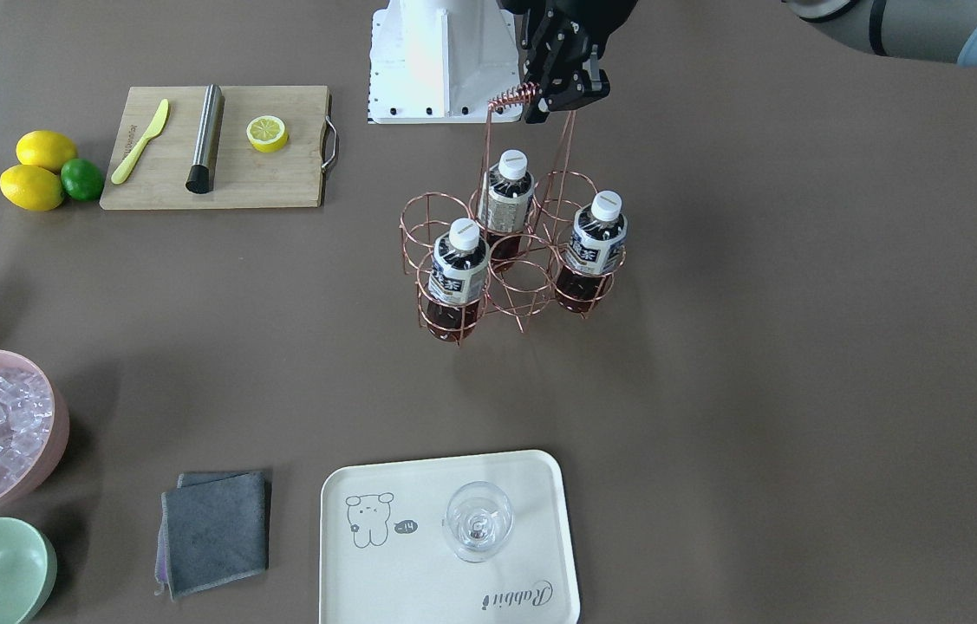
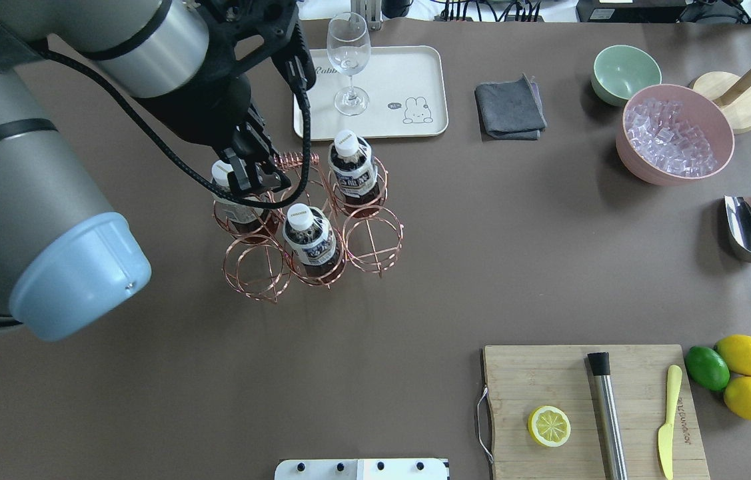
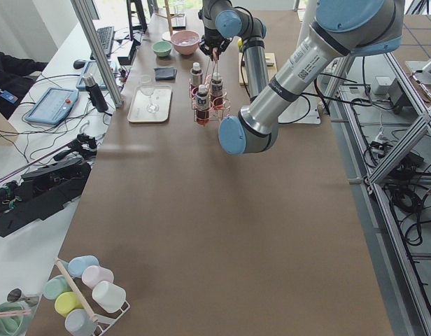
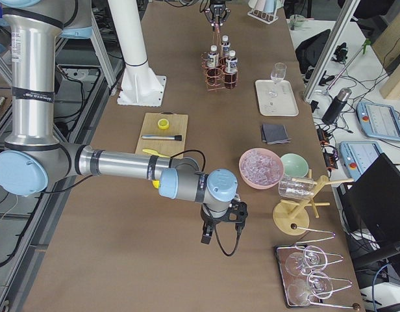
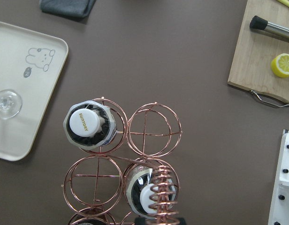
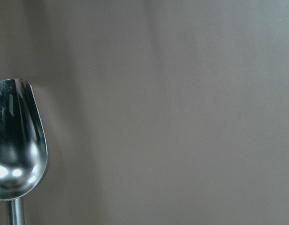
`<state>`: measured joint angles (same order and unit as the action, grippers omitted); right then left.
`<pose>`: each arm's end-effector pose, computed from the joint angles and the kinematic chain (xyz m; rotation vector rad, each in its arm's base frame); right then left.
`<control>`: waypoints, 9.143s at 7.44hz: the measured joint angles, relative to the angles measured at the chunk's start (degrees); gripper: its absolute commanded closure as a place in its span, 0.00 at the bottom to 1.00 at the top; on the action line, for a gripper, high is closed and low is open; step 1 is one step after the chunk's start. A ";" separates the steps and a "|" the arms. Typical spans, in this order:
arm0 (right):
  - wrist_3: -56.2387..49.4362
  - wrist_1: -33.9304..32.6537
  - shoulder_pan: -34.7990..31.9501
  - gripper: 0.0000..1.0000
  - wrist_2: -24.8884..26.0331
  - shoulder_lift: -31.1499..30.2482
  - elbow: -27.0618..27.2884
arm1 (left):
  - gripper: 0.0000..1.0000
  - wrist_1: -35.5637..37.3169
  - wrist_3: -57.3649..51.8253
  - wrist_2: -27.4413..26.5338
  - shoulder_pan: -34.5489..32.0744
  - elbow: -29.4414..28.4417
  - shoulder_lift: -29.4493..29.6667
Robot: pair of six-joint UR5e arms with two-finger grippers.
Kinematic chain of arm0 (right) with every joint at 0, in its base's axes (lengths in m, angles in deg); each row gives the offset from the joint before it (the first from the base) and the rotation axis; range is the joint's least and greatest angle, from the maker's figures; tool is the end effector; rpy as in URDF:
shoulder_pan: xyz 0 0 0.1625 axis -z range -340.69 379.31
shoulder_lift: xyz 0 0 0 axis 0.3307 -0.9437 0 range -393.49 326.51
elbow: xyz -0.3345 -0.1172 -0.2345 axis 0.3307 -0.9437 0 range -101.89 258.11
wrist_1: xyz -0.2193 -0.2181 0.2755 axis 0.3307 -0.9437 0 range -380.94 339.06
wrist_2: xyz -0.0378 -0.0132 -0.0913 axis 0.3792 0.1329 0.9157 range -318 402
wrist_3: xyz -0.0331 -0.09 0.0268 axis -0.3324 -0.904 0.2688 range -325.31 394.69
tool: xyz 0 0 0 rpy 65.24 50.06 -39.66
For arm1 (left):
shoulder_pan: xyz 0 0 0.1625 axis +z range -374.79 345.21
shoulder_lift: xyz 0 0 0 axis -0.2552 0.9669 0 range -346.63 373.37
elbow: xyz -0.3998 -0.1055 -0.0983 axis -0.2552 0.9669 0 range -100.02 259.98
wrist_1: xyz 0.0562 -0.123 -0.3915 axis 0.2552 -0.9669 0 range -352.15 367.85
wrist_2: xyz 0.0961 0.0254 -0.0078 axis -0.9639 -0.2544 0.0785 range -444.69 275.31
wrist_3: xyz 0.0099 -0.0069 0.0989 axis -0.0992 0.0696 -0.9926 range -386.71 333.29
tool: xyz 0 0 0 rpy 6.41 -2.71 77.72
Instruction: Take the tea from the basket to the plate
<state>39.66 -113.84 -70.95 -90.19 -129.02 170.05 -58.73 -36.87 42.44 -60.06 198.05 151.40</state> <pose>0.0684 -0.4408 0.6947 -0.1385 -0.7309 0.1288 0.3238 -0.4307 0.0349 0.7090 0.8889 1.1565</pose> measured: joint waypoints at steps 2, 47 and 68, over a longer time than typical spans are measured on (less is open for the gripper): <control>0.04 0.00 0.00 0.00 0.00 0.00 -0.05 | 1.00 -4.42 -0.39 -3.65 4.38 -2.46 2.15; 90.50 -14.64 48.80 1.00 -1.49 48.63 9.45 | 1.00 -9.35 -4.66 -5.62 8.28 -7.14 1.59; 37.88 7.94 32.29 0.41 -2.49 80.45 -54.72 | 1.00 -7.74 -1.18 -4.88 3.09 -0.15 -2.10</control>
<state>77.54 -105.89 -38.67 -92.68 -48.57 115.34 -66.48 -38.05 37.56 -56.97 197.90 149.30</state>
